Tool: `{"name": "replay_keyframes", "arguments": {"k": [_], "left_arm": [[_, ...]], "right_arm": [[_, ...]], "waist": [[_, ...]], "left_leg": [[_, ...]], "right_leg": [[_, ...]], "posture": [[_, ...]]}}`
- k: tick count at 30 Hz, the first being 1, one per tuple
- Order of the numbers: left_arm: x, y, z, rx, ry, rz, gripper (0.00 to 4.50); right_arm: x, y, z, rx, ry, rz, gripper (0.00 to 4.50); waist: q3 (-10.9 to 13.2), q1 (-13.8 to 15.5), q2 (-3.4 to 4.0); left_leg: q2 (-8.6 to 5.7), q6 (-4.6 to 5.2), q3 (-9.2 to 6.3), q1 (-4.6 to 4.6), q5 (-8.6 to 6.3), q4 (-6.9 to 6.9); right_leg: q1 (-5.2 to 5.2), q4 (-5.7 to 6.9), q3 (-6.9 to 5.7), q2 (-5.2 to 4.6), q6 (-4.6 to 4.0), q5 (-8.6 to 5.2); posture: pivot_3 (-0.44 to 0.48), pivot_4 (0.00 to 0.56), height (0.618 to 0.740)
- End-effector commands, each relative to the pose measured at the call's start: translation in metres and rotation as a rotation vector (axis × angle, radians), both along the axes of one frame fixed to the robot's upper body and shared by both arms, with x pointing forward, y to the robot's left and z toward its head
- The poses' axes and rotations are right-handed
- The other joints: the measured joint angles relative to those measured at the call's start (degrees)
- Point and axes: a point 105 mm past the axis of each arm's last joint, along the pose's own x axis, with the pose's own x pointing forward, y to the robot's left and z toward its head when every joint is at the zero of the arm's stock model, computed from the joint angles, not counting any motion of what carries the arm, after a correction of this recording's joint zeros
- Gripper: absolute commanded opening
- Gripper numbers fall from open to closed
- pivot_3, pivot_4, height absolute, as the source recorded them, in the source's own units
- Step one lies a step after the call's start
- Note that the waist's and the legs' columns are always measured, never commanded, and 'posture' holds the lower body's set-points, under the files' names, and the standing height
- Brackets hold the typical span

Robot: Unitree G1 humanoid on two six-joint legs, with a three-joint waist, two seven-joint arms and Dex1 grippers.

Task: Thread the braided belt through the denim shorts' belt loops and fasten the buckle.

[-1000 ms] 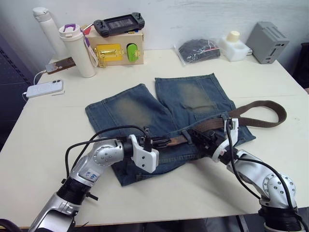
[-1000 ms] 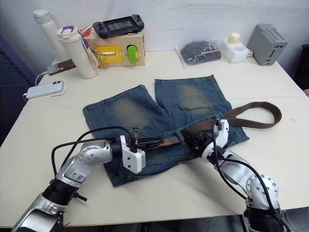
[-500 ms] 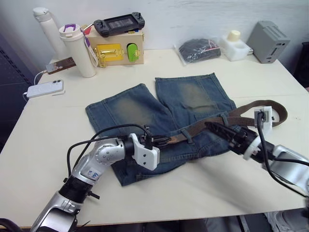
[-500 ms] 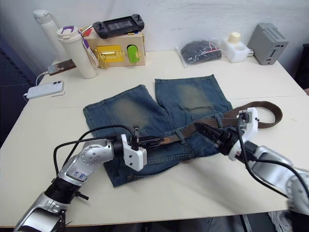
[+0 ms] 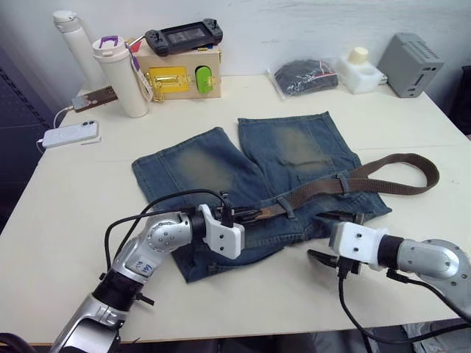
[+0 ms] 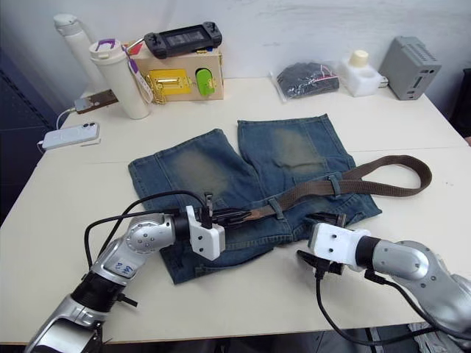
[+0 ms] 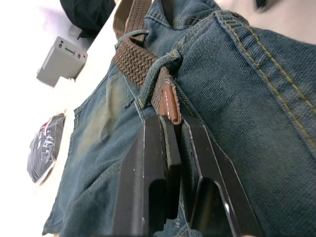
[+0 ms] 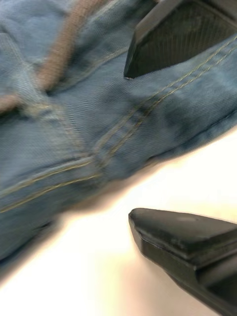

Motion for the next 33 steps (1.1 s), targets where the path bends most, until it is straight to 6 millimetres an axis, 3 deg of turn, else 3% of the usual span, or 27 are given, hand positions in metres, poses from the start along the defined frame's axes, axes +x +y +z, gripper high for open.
{"name": "replay_keyframes", "arguments": {"k": [1, 6, 7, 11, 19, 26, 29, 30, 31, 32, 33], "left_arm": [[-0.002, 0.005, 0.004, -0.019, -0.004, 0.006, 0.0], [-0.008, 0.02, 0.001, 0.011, -0.013, 0.012, 0.0], [-0.01, 0.024, 0.0, 0.019, -0.012, 0.014, 0.0], [-0.017, 0.047, -0.003, 0.067, -0.022, 0.028, 0.0], [-0.039, 0.079, -0.006, 0.154, -0.012, 0.005, 0.0], [-0.035, 0.07, 0.004, 0.113, -0.037, 0.003, 0.0], [-0.035, 0.069, 0.001, 0.109, -0.034, 0.003, 0.0], [-0.035, 0.069, 0.001, 0.108, -0.035, 0.006, 0.0], [-0.035, 0.069, 0.001, 0.106, -0.035, 0.008, 0.0], [-0.035, 0.069, 0.001, 0.105, -0.037, 0.009, 0.0], [-0.035, 0.069, 0.003, 0.1, -0.041, 0.011, 0.0]], "right_arm": [[0.007, -0.017, -0.022, -0.018, 0.045, -0.097, 2.21], [0.019, -0.036, -0.029, 0.003, 0.07, -0.233, 0.04], [0.021, -0.041, -0.029, -0.004, 0.07, -0.249, 0.01], [0.024, -0.064, -0.019, -0.011, 0.061, -0.308, 0.01], [0.024, -0.081, -0.015, -0.038, 0.059, -0.338, 0.01], [0.026, -0.075, -0.019, -0.021, 0.074, -0.322, 0.01], [0.025, -0.069, -0.013, 0.077, 0.121, -0.341, 0.01], [0.025, -0.068, -0.009, 0.113, 0.133, -0.35, 0.84], [0.024, -0.067, -0.004, 0.146, 0.145, -0.354, 1.08], [0.025, -0.067, 0.002, 0.176, 0.144, -0.358, 1.8], [0.027, -0.068, 0.013, 0.214, 0.137, -0.366, 2.12]], "waist": [[-0.09, 0.1, -0.16], [-0.16, 0.16, -0.27], [-0.18, 0.17, -0.29], [-0.19, 0.29, -0.31], [-0.19, 1.98, -0.31], [-0.18, 3.44, -0.29], [-0.18, 3.39, -0.29], [-0.18, 3.34, -0.29], [-0.18, 3.21, -0.29], [-0.18, 3.19, -0.29], [-0.18, 3.17, -0.29]], "left_leg": [[0.01, -0.01, -0.01, 0.0, 0.0, 0.01], [0.0, -0.01, -0.01, 0.01, 0.0, 0.09], [0.0, -0.01, -0.03, 0.01, 0.0, 0.09], [0.0, -0.01, -0.03, 0.01, 0.0, 0.15], [-0.13, 0.04, -0.09, -0.07, -0.02, 0.4], [-0.15, 0.12, -0.1, -0.22, -0.07, 0.77], [-0.15, 0.13, -0.1, -0.26, -0.08, 0.79], [-0.15, 0.13, -0.09, -0.27, -0.08, 0.79], [-0.15, 0.13, -0.1, -0.28, -0.08, 0.78], [-0.15, 0.13, -0.09, -0.28, -0.08, 0.78], [-0.15, 0.13, -0.09, -0.28, -0.08, 0.78]], "right_leg": [[0.01, 0.0, -0.01, 0.01, 0.0, 0.0], [0.03, 0.04, 0.04, 0.03, 0.0, 0.0], [0.03, 0.04, 0.03, 0.03, 0.0, 0.0], [0.04, 0.05, 0.03, 0.04, 0.0, 0.0], [0.05, 0.11, 0.06, 0.04, -0.01, 0.0], [0.03, 0.2, 0.11, 0.03, -0.04, -0.02], [0.03, 0.24, 0.1, 0.04, -0.03, -0.02], [0.02, 0.26, 0.11, 0.03, -0.03, -0.02], [0.01, 0.26, 0.1, 0.03, -0.03, -0.02], [0.0, 0.28, 0.1, 0.03, -0.03, -0.02], [0.0, 0.28, 0.11, 0.03, -0.03, -0.02]], "posture": [[0.0, 0.15, 0.645], [0.0, 0.15, 0.645], [0.0, 0.15, 0.645], [0.0, 0.15, 0.645], [0.0, 0.15, 0.645], [0.0, 0.15, 0.645], [0.0, 0.15, 0.645], [0.0, 0.15, 0.645], [0.0, 0.15, 0.645], [0.0, 0.15, 0.645], [0.0, 0.15, 0.645]]}}
